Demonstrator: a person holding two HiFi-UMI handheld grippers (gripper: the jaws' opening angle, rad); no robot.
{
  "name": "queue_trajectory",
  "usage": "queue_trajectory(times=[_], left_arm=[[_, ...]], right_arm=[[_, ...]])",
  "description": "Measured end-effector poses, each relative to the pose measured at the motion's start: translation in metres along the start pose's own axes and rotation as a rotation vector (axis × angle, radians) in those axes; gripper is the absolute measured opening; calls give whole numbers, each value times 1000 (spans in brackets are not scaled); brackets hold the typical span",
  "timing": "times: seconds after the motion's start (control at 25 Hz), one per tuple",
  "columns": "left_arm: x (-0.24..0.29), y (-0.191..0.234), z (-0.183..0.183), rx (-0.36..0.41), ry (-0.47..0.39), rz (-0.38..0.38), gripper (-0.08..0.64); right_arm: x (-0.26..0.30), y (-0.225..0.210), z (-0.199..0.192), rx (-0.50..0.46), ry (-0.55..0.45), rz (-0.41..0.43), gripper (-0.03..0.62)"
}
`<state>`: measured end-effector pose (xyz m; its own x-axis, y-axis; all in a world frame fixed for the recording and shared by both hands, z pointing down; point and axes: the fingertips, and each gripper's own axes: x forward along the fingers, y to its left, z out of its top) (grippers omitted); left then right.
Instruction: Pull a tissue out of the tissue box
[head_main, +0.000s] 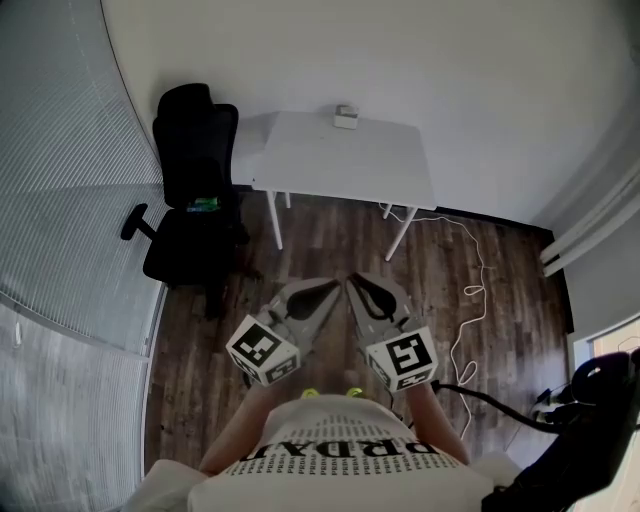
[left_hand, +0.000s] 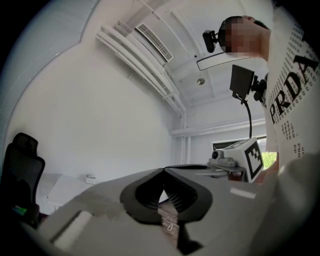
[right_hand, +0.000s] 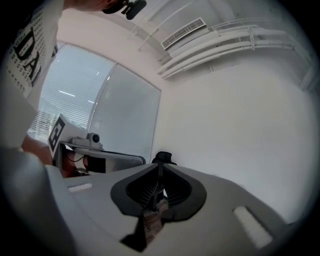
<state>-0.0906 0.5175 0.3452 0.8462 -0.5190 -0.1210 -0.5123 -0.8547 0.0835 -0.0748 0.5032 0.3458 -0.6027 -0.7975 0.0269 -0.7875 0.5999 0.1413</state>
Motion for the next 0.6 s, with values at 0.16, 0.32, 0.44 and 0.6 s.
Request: queue_trajectory(times=[0.16,0.32,0.44,0.6], left_arm=[[-13,6,0,-3,1,-9,-8],[-18,8,-5,-12,2,-8,-8],[-15,5,-7,-18,2,-1,-8],[-4,11,-12,-25,3,7,-8]], right_arm=[[5,9,0,7,11,-20,32],[3,11,-7,-2,31,-28,23],[-1,6,-13,7,50,-31,21],[5,-2,-16,14,59,-18,20]])
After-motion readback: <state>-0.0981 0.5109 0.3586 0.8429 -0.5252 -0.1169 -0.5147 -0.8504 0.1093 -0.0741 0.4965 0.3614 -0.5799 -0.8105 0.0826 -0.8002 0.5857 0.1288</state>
